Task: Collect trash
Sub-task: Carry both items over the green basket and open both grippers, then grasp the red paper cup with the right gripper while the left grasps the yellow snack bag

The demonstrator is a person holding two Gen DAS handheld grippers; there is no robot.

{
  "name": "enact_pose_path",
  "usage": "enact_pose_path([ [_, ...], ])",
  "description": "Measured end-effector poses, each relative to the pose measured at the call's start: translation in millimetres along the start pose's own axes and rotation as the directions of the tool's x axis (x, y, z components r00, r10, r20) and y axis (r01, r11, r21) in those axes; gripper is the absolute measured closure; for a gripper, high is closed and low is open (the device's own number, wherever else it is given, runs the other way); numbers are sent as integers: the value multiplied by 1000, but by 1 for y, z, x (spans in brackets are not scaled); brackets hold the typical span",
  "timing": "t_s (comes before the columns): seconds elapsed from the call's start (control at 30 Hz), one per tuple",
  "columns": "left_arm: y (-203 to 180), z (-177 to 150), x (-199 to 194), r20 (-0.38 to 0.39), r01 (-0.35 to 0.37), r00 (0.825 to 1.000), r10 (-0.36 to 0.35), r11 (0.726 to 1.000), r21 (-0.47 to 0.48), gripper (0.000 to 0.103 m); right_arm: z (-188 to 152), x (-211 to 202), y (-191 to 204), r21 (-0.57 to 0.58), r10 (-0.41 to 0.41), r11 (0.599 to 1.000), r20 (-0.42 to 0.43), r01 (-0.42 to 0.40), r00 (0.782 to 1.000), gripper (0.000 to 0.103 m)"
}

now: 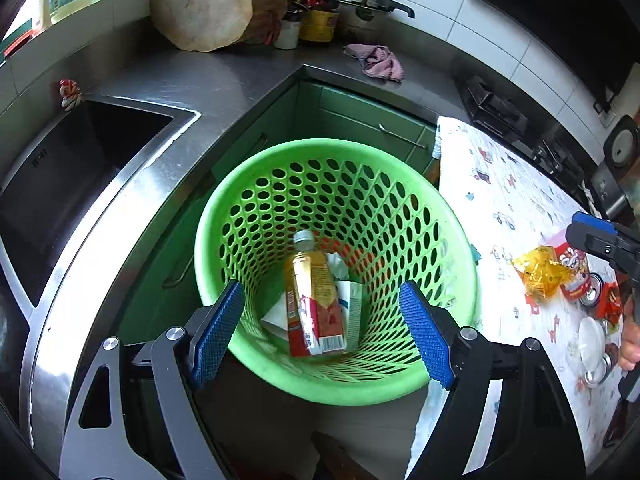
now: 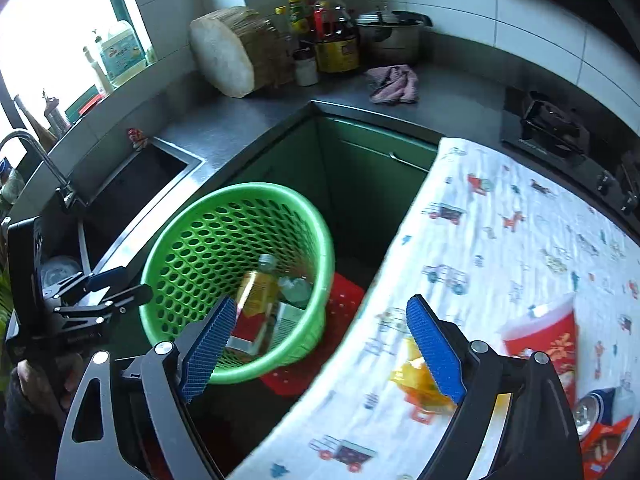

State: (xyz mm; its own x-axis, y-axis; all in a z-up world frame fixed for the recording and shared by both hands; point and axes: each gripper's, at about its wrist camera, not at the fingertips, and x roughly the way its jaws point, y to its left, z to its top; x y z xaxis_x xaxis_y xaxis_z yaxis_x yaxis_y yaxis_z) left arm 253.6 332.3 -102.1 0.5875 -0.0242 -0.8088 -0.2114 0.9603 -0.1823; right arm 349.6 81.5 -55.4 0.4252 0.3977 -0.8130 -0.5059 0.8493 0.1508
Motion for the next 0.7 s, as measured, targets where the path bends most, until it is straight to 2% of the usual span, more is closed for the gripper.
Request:
enact_pose_path([
  [0.1, -15, 3, 3, -4, 17, 1000, -17, 1000, 24, 23, -9, -17, -42, 29, -59, 998, -3, 59, 998, 18],
  [0.17, -24, 4, 4, 0, 23, 1000, -23, 999, 40, 18, -15, -25, -69, 54, -98, 994, -11, 98, 995, 17],
  [0.33, -51, 6, 5, -4, 54, 999, -54, 994, 92, 18, -29, -30, -120, 77, -174, 981, -64, 178, 983, 17],
  [0.5, -74, 6, 7, -15, 73, 997, -72, 988, 137, 17, -40, -23, -145, 58, -189, 979, -119, 197, 975, 17],
  [0.7, -98, 6, 7, -24, 102, 995, -99, 978, 183, 17, -45, -3, -154, 7, -190, 981, -163, 194, 968, 17],
])
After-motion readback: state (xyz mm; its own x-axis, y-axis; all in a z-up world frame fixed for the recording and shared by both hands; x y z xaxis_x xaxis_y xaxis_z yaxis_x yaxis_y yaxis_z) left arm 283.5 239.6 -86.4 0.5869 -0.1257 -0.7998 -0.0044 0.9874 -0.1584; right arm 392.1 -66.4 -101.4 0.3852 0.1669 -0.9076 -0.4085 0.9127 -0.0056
